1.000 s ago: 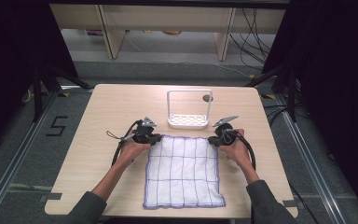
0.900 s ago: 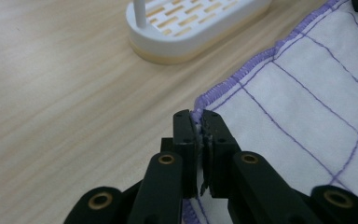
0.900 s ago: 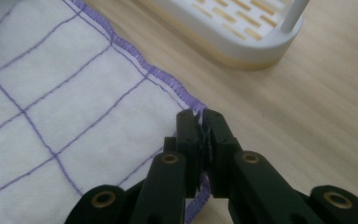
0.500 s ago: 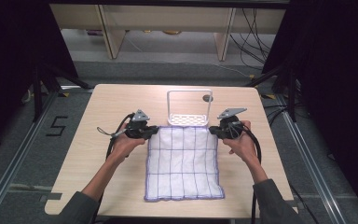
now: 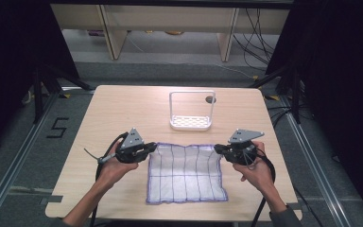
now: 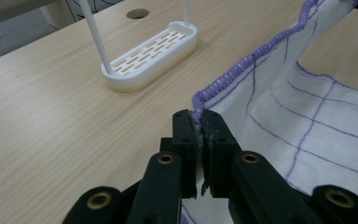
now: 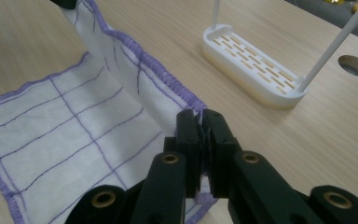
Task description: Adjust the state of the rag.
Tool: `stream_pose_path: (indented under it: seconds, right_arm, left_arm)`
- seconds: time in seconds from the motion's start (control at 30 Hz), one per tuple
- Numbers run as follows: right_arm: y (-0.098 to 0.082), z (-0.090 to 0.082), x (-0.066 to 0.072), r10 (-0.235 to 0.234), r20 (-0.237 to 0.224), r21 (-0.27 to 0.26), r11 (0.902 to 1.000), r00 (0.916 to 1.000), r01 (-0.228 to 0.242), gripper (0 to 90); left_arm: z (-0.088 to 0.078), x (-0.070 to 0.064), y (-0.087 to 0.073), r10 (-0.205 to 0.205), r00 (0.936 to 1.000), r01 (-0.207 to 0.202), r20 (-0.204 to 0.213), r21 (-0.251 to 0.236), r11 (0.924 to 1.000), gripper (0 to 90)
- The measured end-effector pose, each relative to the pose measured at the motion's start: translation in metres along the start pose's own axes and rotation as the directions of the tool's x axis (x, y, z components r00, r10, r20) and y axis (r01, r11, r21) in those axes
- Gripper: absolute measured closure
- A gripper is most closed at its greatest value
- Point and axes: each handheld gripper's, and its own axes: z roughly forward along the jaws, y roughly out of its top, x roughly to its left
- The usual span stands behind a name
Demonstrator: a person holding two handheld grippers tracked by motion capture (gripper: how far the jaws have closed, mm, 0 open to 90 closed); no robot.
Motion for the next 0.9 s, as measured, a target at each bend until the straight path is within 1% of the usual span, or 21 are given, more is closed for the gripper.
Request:
stream_pose_path:
  seconds: [0.03,0.07,0.13,0.2,0.23,0.27,0.33,0.4,0.43,0.47,0.53,0.57,0.6,0.63,0.7,0.73,0.77,0.8,0.83,0.87,0.9]
  right_arm:
    - [0.0,0.0,0.0,0.0,0.0,0.0,1.0,1.0,0.0,86.1]
    - [-0.005,-0.004,0.006,0.009,-0.003,0.0,1.0,1.0,-0.009,86.1]
    - [-0.01,-0.006,0.01,0.011,-0.006,-0.007,0.9999,0.9999,-0.011,86.1]
    - [-0.016,-0.008,0.014,0.005,-0.011,-0.007,1.0,0.9999,-0.005,86.1]
    - [-0.019,-0.009,0.017,0.014,-0.014,-0.008,0.9999,0.9998,-0.014,86.2]
    - [-0.022,-0.01,0.019,0.023,-0.019,-0.002,0.9997,0.9996,-0.023,86.1]
    - [-0.027,-0.012,0.024,0.012,-0.023,-0.004,0.9999,0.9997,-0.013,86.1]
    - [-0.03,-0.014,0.027,0.018,-0.03,-0.003,0.9998,0.9994,-0.019,86.1]
    - [-0.032,-0.014,0.028,0.01,-0.031,-0.003,0.9999,0.9995,-0.01,86.1]
    - [-0.037,-0.015,0.033,-0.01,-0.032,0.008,0.9999,0.9994,0.01,86.2]
    - [-0.042,-0.016,0.038,0.01,-0.032,0.024,0.9997,0.9994,-0.009,86.1]
    - [-0.045,-0.016,0.038,-0.012,-0.029,0.017,0.9998,0.9995,0.013,86.1]
    - [-0.045,-0.016,0.038,-0.012,-0.029,0.017,0.9998,0.9995,0.013,86.1]
    - [-0.051,-0.017,0.042,0.014,-0.035,0.026,0.9996,0.9993,-0.013,85.9]
    - [-0.053,-0.017,0.042,0.014,-0.044,0.032,0.9994,0.9989,-0.012,85.8]
    - [-0.059,-0.016,0.043,0.015,-0.046,0.038,0.9992,0.9988,-0.013,85.6]
    - [-0.061,-0.016,0.043,0.02,-0.045,0.042,0.999,0.9988,-0.019,85.6]
    - [-0.063,-0.016,0.044,0.017,-0.054,0.044,0.9989,0.9984,-0.015,85.5]
    - [-0.064,-0.016,0.046,0.024,-0.063,0.053,0.9984,0.9977,-0.021,85.5]
    - [-0.065,-0.016,0.047,0.016,-0.053,0.056,0.9984,0.9985,-0.013,85.5]
    - [-0.065,-0.016,0.047,0.016,-0.053,0.056,0.9984,0.9985,-0.013,85.5]
  left_arm:
    - [0.0,0.0,0.0,0.0,1.0,0.0,0.0,0.0,1.0,84.1]
    - [-0.005,-0.007,-0.004,-0.001,1.0,0.001,0.01,-0.003,1.0,84.0]
    - [-0.01,-0.016,-0.01,0.004,0.9998,-0.004,0.019,-0.008,1.0,84.0]
    - [-0.013,-0.02,-0.012,0.01,0.9998,-0.01,0.018,0.003,0.9999,83.9]
    - [-0.017,-0.029,-0.019,0.019,0.9993,-0.019,0.031,0.008,0.9998,83.9]
    - [-0.019,-0.033,-0.022,0.025,0.999,-0.025,0.037,0.015,0.9996,83.9]
    - [-0.023,-0.039,-0.029,0.024,0.9986,-0.025,0.046,0.019,0.9995,83.8]
    - [-0.024,-0.041,-0.032,0.026,0.9982,-0.027,0.054,0.017,0.9995,83.8]
    - [-0.024,-0.046,-0.037,0.018,0.9986,-0.019,0.05,0.021,0.9996,83.8]
    - [-0.025,-0.053,-0.041,0.022,0.9976,-0.024,0.066,0.033,0.9992,83.7]
    - [-0.025,-0.055,-0.042,0.035,0.9968,-0.038,0.072,0.039,0.9985,83.5]
    - [-0.025,-0.061,-0.047,0.017,0.9968,-0.019,0.078,0.032,0.9993,83.4]
    - [-0.025,-0.061,-0.047,0.017,0.9968,-0.019,0.078,0.032,0.9993,83.2]
    - [-0.025,-0.065,-0.052,0.033,0.9955,-0.037,0.089,0.051,0.998,82.8]
    - [-0.026,-0.066,-0.055,0.035,0.9944,-0.041,0.099,0.06,0.9974,82.1]
    - [-0.025,-0.069,-0.059,0.023,0.9944,-0.03,0.103,0.064,0.9975,81.9]
    - [-0.027,-0.069,-0.061,0.042,0.9937,-0.053,0.104,0.102,0.9934,81.8]
    - [-0.026,-0.073,-0.064,0.021,0.9942,-0.03,0.105,0.084,0.996,81.8]
    - [-0.026,-0.073,-0.064,0.021,0.9942,-0.03,0.105,0.084,0.996,81.7]
    - [-0.027,-0.075,-0.066,0.034,0.9926,-0.046,0.116,0.104,0.9935,81.7]
    - [-0.027,-0.075,-0.066,0.034,0.9926,-0.046,0.116,0.104,0.9935,81.7]
